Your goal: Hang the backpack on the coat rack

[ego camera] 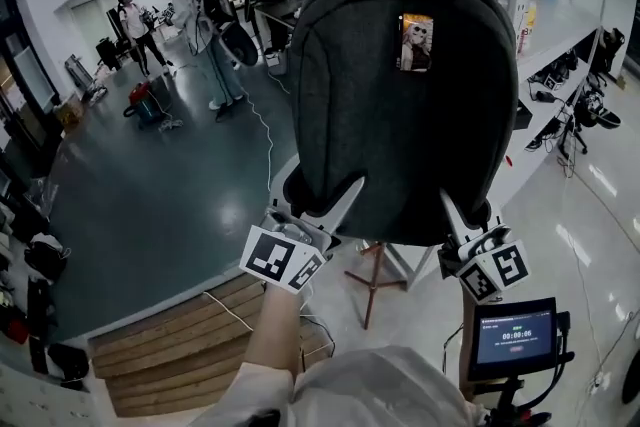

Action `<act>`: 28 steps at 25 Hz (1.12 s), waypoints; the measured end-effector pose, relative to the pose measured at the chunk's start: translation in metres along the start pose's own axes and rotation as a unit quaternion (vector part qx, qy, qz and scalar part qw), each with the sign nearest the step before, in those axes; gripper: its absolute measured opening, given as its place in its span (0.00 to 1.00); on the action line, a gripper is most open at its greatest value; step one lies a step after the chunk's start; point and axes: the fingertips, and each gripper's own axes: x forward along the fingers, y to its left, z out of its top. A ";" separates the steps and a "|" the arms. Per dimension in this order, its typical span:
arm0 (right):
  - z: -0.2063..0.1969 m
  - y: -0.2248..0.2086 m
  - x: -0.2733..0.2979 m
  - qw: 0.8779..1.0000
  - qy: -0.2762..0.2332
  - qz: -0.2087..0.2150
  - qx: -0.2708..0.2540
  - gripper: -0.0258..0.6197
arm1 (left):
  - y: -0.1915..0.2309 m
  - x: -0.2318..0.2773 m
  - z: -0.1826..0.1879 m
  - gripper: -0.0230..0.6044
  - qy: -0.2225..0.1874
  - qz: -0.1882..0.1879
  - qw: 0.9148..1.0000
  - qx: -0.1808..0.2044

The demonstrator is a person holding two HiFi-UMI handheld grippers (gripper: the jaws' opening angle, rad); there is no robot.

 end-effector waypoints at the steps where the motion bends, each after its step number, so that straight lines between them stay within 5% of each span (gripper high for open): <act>1: -0.004 -0.003 0.000 1.000 0.008 -0.003 0.005 0.29 | 0.001 0.002 -0.006 0.56 0.008 0.002 1.000 -0.005; 5: -0.028 -0.013 0.000 0.999 0.038 -0.016 0.020 0.29 | 0.006 0.005 -0.033 0.56 0.035 0.016 0.999 -0.018; 12: -0.038 -0.024 -0.003 0.999 0.020 -0.021 -0.027 0.30 | 0.010 0.006 -0.059 0.56 -0.010 0.036 0.999 -0.029; 21: -0.045 -0.038 -0.009 0.999 0.005 -0.033 -0.034 0.30 | 0.005 0.012 -0.073 0.58 -0.018 0.039 0.998 -0.050; 28: -0.023 -0.029 -0.018 0.999 -0.004 0.036 0.031 0.31 | 0.026 0.013 -0.090 0.61 -0.007 0.086 0.992 -0.086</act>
